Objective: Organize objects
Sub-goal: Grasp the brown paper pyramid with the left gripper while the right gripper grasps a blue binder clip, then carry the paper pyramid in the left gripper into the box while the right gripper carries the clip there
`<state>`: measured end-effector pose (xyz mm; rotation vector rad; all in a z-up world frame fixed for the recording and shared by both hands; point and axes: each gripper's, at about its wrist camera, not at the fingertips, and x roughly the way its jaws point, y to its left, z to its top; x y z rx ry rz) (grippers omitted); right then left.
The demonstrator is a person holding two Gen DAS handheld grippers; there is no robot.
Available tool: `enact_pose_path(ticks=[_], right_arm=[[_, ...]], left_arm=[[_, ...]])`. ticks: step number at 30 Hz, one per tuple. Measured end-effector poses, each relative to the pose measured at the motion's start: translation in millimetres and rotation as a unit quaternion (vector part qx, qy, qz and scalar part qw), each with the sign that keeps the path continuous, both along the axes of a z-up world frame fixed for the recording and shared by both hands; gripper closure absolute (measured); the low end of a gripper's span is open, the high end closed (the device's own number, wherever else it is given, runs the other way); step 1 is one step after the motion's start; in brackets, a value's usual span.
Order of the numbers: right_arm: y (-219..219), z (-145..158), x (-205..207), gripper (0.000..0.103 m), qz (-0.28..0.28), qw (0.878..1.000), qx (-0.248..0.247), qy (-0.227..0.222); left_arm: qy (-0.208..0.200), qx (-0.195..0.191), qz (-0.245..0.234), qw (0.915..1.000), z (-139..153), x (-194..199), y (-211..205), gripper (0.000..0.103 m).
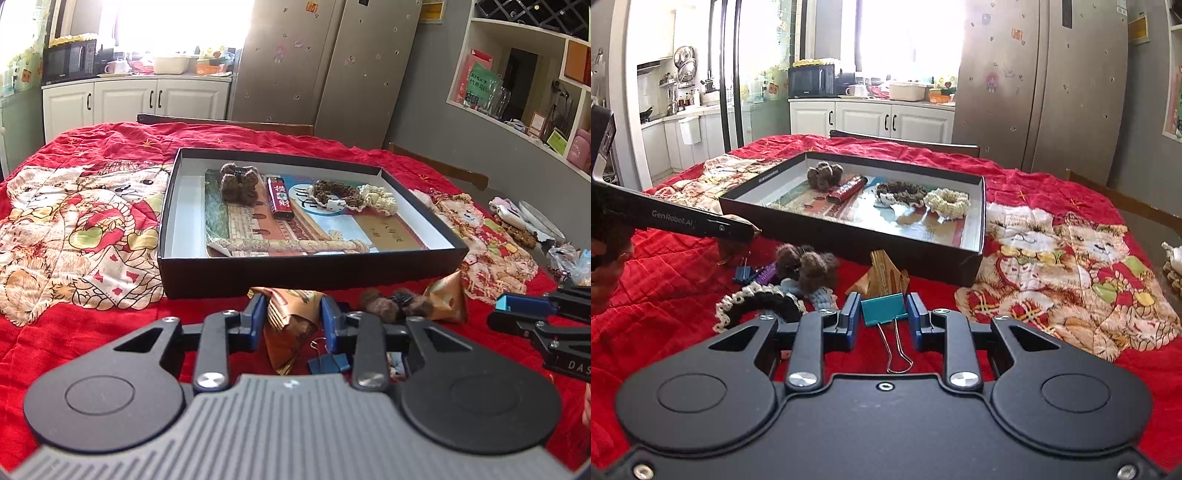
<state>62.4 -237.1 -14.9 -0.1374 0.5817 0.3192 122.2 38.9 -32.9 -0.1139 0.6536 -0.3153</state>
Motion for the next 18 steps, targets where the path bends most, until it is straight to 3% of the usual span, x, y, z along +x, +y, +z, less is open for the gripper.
enact_pose_path(ticks=[9, 18], right_arm=[[12.1, 28.6, 8.1, 0.078, 0.023, 0.999, -0.012, -0.027], [41.4, 57.6, 52.6, 0.078, 0.052, 0.996, -0.045, -0.056]], left_arm=[[-0.02, -0.014, -0.007, 0.9997, 23.0, -1.0, 2.4, 0.068], [-0.031, -0.004, 0.01, 0.9995, 42.6, 41.0, 7.7, 0.067]])
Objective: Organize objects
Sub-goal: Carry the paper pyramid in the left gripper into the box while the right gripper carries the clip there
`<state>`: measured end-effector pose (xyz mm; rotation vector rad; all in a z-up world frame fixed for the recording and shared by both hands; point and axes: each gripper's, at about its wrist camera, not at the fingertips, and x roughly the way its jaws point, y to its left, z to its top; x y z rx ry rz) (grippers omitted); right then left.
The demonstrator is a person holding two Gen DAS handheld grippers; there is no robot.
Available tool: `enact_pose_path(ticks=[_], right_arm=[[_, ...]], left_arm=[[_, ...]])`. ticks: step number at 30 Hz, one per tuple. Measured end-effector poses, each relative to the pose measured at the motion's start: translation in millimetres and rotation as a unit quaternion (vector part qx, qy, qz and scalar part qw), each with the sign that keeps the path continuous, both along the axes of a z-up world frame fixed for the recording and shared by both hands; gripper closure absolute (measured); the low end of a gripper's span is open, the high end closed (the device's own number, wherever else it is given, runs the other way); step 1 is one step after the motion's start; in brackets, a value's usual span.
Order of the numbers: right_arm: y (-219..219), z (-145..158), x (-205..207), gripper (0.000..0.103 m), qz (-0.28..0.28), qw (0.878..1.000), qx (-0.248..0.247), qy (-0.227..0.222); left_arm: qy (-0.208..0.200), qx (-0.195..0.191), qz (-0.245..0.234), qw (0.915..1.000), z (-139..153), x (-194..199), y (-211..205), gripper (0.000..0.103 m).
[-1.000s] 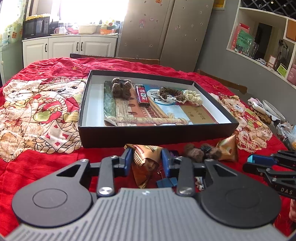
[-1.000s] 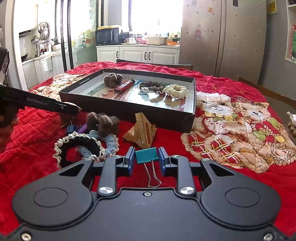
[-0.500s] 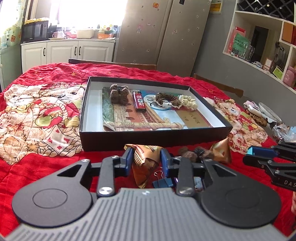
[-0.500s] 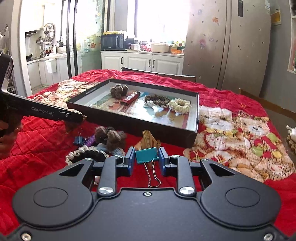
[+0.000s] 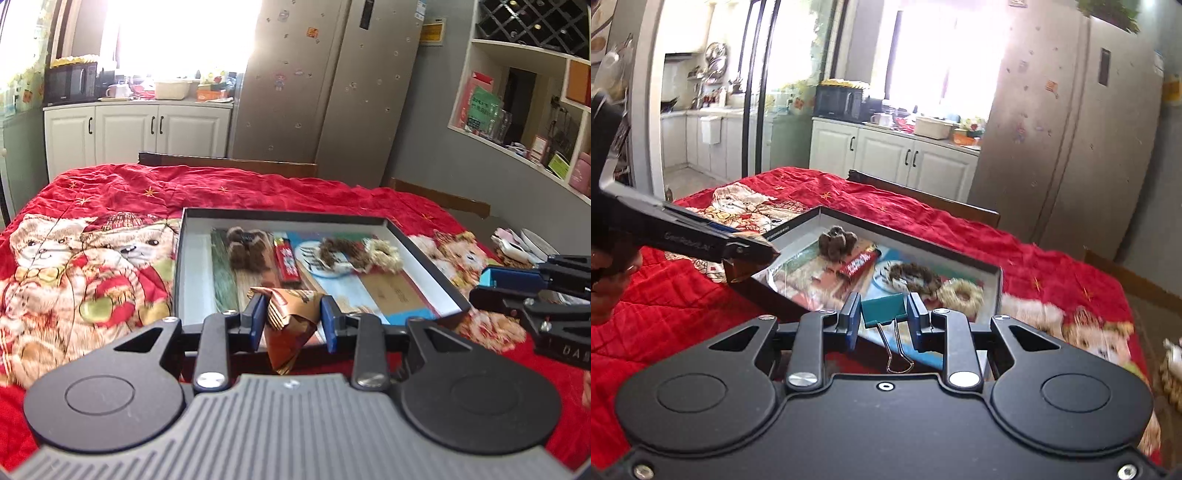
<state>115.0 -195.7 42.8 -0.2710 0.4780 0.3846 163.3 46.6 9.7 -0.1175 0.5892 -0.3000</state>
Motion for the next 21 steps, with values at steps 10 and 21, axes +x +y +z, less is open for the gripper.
enact_pose_path(ticks=[10, 21], right_arm=[[30.5, -13.1, 74.7, 0.078, 0.007, 1.0, 0.014, 0.023], [58.1, -48.9, 144.5, 0.078, -0.003, 0.995, 0.031, 0.092]], left_arm=[[0.016, 0.017, 0.03, 0.9993, -8.0, 56.8, 1.5, 0.067], [0.044, 0.031, 0.051, 0.9972, -25.2, 99.2, -0.3, 0.067]])
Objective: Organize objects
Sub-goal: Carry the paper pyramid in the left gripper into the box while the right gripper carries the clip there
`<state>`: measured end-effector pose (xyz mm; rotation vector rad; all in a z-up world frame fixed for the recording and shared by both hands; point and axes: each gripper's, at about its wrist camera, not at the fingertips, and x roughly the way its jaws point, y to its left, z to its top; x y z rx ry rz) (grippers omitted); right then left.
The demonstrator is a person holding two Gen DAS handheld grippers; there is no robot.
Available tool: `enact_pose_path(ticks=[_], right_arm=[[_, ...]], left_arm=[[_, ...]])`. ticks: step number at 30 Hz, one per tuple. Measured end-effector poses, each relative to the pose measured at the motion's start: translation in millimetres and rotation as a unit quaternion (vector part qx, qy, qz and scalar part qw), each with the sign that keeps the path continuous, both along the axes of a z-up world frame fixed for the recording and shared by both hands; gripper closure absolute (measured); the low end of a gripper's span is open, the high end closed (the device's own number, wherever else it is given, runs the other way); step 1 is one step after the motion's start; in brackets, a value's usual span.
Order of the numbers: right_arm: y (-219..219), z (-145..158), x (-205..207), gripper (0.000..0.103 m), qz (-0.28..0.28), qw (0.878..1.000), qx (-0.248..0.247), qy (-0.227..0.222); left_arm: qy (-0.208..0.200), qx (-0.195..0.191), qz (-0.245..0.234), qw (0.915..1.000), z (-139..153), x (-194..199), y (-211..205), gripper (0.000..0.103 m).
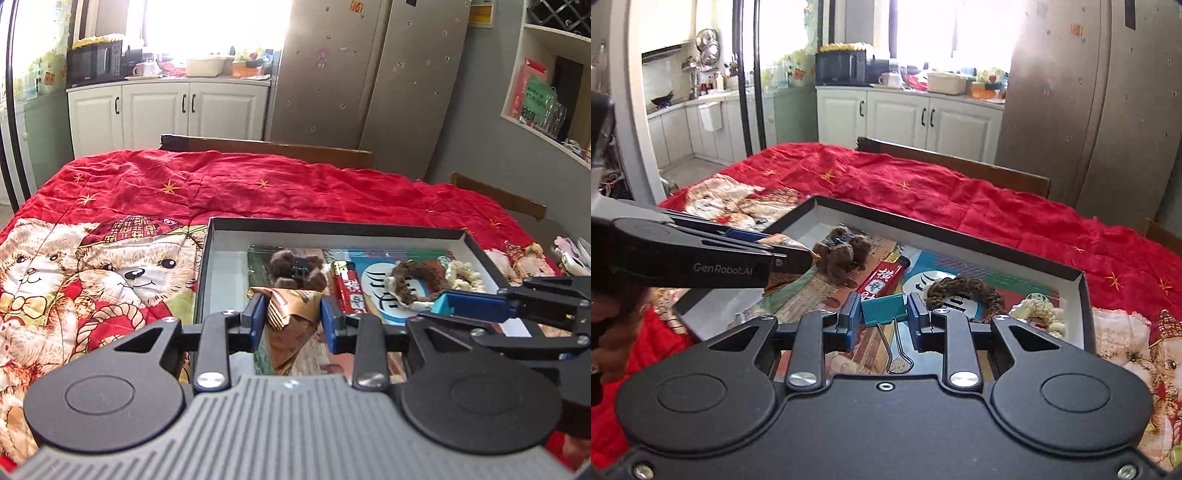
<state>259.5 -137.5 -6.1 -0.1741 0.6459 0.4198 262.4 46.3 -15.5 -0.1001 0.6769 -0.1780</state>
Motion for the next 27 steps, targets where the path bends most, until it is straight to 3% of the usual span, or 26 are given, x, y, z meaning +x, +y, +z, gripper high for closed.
enact_pose_path(ticks=[11, 27], right_arm=[[1.7, -19.7, 29.3, 0.078, -0.032, 0.999, -0.009, 0.034], [0.3, -27.0, 37.8, 0.077, -0.039, 0.998, -0.019, 0.05]], left_arm=[[0.014, 0.01, 0.005, 0.9998, -9.3, 14.9, 0.3, 0.067], [0.014, 0.03, 0.005, 0.9994, -13.9, 18.3, -6.4, 0.067]])
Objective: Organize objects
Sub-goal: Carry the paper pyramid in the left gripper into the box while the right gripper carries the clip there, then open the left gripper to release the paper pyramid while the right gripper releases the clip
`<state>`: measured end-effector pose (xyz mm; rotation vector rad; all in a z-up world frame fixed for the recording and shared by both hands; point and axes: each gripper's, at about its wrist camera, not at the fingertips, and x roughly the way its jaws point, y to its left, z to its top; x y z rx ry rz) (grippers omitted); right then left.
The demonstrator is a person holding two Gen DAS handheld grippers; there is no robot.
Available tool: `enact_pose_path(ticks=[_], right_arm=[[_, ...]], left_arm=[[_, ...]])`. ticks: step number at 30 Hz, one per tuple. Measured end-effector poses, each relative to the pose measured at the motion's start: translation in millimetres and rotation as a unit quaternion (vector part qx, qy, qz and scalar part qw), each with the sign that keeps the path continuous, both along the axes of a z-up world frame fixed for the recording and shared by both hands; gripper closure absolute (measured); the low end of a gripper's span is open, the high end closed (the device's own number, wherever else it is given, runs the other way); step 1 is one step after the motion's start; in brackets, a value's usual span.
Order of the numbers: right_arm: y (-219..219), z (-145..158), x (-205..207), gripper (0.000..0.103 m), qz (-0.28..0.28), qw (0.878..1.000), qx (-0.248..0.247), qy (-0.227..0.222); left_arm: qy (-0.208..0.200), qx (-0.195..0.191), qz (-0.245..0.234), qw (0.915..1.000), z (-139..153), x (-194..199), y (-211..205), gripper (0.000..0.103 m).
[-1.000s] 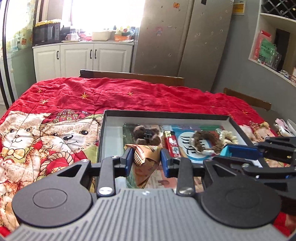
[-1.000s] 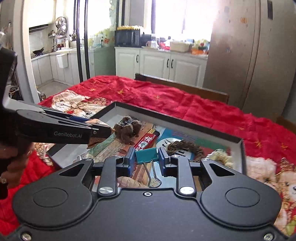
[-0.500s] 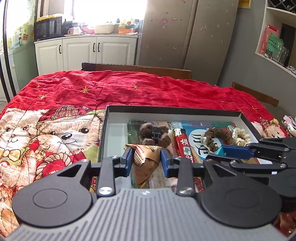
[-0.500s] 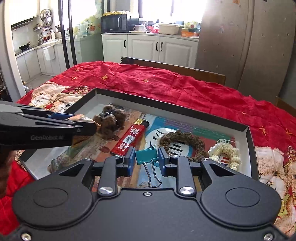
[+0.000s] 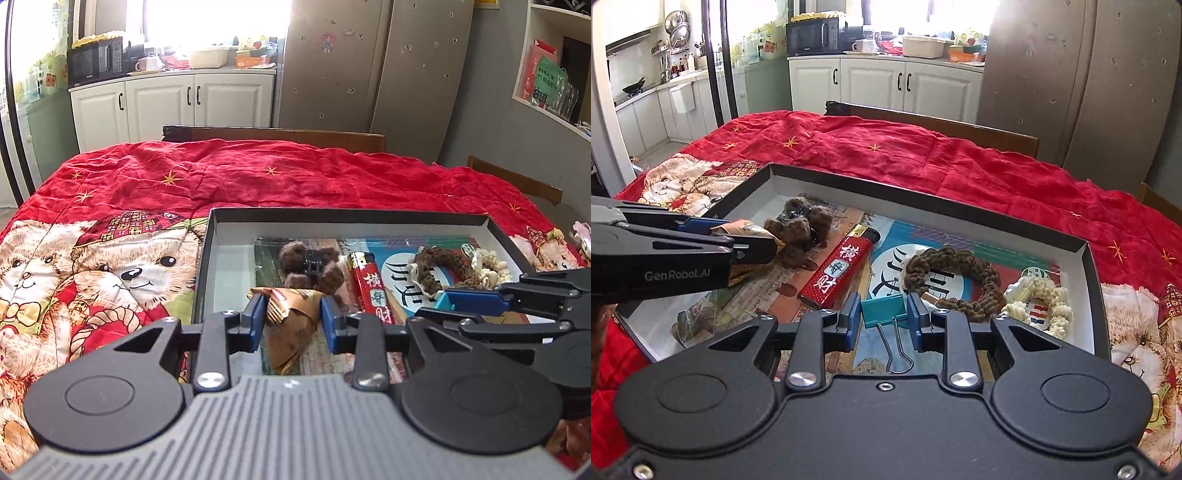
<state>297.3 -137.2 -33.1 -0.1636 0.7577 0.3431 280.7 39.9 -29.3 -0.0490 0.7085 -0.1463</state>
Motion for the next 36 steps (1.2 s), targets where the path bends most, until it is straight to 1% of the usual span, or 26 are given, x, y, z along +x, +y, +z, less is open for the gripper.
enact_pose_path(ticks=[10, 22, 24, 27, 29, 31, 33, 36], right_arm=[[-0.4, -5.2, 4.6, 0.077, -0.003, 1.0, 0.0, 0.017], [1.8, -6.8, 6.1, 0.077, -0.001, 1.0, -0.006, 0.017], [2.1, -6.0, 5.6, 0.076, -0.001, 1.0, -0.008, 0.015], [2.9, -5.0, 4.7, 0.071, -0.002, 1.0, -0.009, 0.01], [3.1, -2.6, 3.0, 0.066, -0.003, 1.0, -0.008, 0.005], [2.9, 0.2, 0.8, 0.065, -0.004, 1.0, -0.006, -0.002], [1.7, 3.8, -1.7, 0.063, -0.006, 1.0, -0.002, -0.008], [-1.6, 10.2, -6.8, 0.062, -0.008, 1.0, 0.008, -0.016]], left_arm=[[0.004, 0.007, -0.001, 1.0, -4.3, 0.9, -2.9, 0.067], [0.003, 0.009, 0.0, 1.0, -4.1, 0.8, -1.7, 0.066], [0.003, 0.01, 0.0, 0.9999, -4.2, 1.0, -1.5, 0.063], [0.002, 0.014, -0.003, 0.9999, -3.7, 0.3, -1.6, 0.047], [-0.001, 0.017, -0.003, 0.9998, -2.9, -0.6, -2.0, 0.046], [-0.002, 0.016, -0.004, 0.9999, -1.9, -1.7, -2.0, 0.045], [-0.005, 0.015, -0.004, 0.9999, 0.4, -3.1, -2.1, 0.04], [-0.012, 0.018, -0.005, 0.9998, 5.2, -6.7, -2.8, 0.036]])
